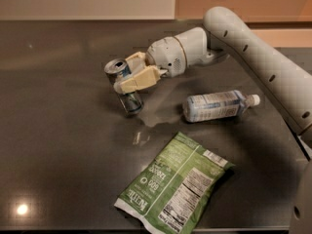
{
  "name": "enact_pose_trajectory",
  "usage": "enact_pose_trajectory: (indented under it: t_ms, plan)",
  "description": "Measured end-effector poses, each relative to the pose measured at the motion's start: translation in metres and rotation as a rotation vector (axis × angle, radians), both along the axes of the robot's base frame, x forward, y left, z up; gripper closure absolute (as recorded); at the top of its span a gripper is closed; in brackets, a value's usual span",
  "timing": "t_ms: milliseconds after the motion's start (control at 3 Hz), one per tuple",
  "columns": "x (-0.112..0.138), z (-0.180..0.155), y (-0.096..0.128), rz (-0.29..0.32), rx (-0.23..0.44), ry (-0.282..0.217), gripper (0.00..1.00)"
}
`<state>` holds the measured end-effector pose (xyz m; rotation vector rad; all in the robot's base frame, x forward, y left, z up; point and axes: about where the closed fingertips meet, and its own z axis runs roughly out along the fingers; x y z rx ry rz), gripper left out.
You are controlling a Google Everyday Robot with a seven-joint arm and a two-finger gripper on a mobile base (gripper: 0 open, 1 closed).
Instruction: Place redbull can upright
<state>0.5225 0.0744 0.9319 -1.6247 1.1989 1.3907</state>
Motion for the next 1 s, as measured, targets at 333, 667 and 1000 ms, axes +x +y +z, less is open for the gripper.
enact_pose_trajectory:
  t_ms: [333, 667, 1000]
  plan:
    - [0.0058, -0.0046, -0.0013, -0.013, 0.032, 0.007, 1.00]
    - [0.0105, -0.0069, -0.0022, -0.022, 0.082, 0.006, 1.00]
    - [0.0154, -0.0086, -0.0008, -0.027, 0.124, 0.011, 1.00]
